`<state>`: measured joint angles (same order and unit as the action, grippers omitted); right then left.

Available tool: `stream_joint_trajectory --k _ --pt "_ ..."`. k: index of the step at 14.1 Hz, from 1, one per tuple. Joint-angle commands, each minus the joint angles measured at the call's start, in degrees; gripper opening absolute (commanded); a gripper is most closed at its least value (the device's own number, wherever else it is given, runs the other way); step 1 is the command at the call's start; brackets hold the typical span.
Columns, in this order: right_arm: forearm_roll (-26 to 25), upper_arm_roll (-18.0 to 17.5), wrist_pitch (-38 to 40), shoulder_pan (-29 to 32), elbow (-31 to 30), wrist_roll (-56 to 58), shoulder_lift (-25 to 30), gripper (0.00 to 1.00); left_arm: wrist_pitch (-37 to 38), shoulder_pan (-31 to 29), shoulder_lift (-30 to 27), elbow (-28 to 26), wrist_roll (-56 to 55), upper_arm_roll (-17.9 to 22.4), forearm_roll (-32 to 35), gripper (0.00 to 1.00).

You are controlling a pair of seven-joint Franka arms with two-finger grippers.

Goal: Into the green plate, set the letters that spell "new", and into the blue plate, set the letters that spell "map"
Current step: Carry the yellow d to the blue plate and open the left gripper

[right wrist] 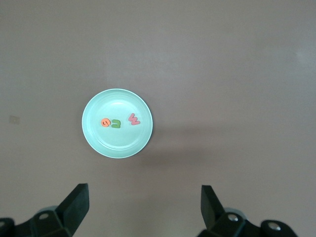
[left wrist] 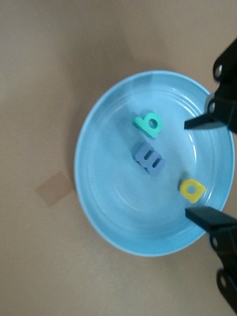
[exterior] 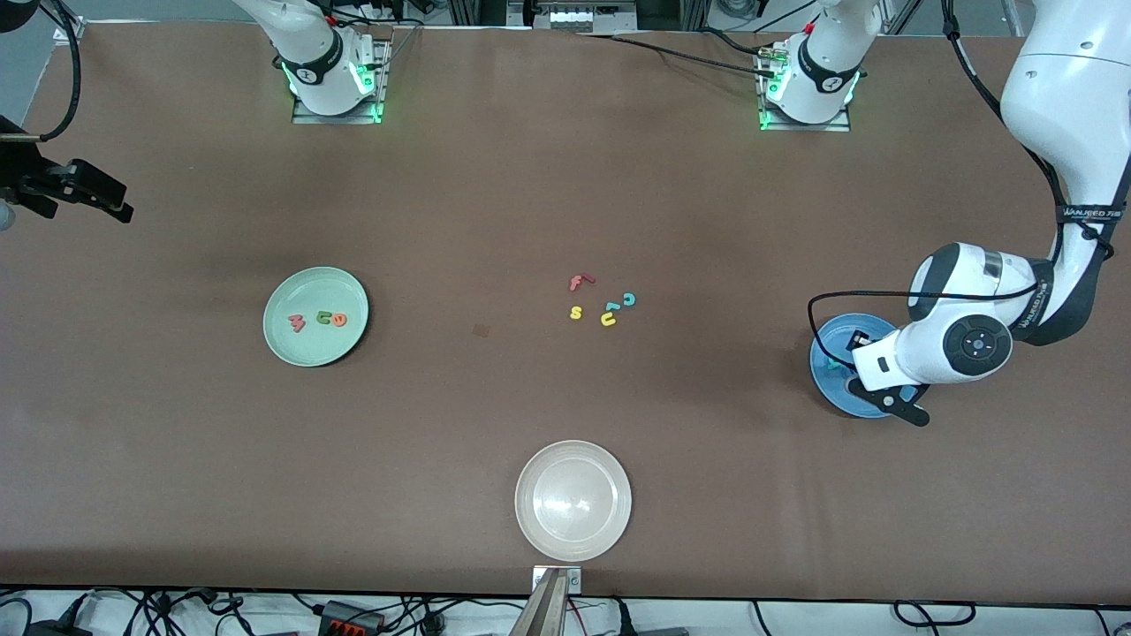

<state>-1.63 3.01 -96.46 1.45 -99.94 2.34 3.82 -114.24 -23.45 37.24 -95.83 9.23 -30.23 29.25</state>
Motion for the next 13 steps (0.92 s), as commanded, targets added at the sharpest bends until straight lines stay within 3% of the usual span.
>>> stream_joint_trajectory --k 1,8,11,12,13 --pt "-0.57 -0.47 0.04 0.49 0.19 1.09 0.40 1.00 4.88 -0.01 -1.73 2.82 -1.31 -3.42 0.19 1.00" --pt "-0.31 -0.47 0.48 0.49 0.63 1.09 0.75 1.00 25.09 -0.01 -2.16 18.46 -6.76 -13.36 0.01 1.00" --pt "-0.39 -0.55 0.48 0.49 0.63 0.91 0.75 1.00 28.27 2.18 -7.52 19.36 -7.99 -13.37 -0.07 1.00" --pt "-0.39 -0.55 0.66 0.49 0.63 1.00 0.75 1.00 28.72 2.19 -9.18 19.36 -8.17 -12.93 -3.03 1.00" --pt "-0.39 -0.47 0.92 0.49 0.63 1.00 0.75 1.00 28.72 2.62 -11.90 18.75 -8.35 -9.80 -8.63 1.00"
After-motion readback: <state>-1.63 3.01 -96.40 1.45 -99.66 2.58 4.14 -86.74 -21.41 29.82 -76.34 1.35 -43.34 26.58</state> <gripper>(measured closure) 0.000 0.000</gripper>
